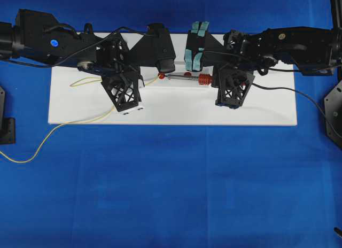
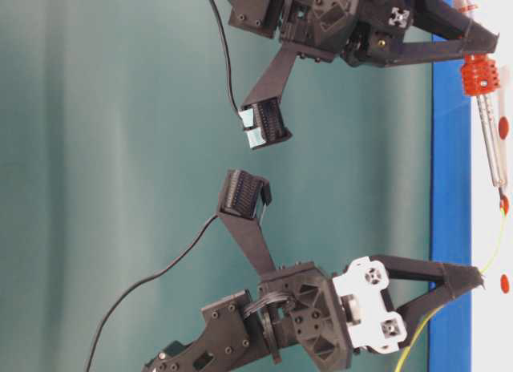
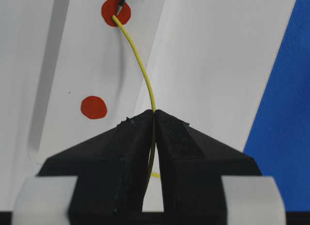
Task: Touch the tip of the soldering iron to the tip of the solder at the mark.
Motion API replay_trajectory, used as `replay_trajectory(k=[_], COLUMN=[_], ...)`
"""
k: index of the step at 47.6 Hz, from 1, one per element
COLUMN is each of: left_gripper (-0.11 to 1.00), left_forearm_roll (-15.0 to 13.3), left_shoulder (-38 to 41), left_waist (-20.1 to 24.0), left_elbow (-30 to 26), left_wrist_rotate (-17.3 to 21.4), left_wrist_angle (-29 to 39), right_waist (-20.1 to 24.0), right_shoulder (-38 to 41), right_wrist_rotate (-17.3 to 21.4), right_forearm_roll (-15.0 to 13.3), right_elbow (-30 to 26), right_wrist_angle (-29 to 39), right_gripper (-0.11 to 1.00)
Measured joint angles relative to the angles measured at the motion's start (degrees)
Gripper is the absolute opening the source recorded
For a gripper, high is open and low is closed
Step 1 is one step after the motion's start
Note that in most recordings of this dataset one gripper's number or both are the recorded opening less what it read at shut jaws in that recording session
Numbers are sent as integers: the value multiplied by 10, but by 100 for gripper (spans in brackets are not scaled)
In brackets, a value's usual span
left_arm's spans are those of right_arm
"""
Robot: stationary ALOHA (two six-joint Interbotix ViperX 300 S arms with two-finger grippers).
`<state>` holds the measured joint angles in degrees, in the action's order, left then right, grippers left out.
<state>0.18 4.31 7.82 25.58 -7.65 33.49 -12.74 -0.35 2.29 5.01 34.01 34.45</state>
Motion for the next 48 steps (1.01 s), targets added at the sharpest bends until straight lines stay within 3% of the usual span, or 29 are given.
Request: replay_trajectory(k=[27,48], left_gripper=[3,3], left_forearm_roll=[0,0], left_shoulder=[-5,-123], left_waist=[0,0], left_elbow=[3,61], left_wrist_rotate=[1,-7], left_wrist_angle=[2,64], right_waist=[1,1], right_shoulder=[0,0], right_wrist_rotate=[0,0], right_forearm_roll=[0,-3], right_elbow=[-1,-1], right_wrist_angle=[-1,-1], right_gripper=[6,6])
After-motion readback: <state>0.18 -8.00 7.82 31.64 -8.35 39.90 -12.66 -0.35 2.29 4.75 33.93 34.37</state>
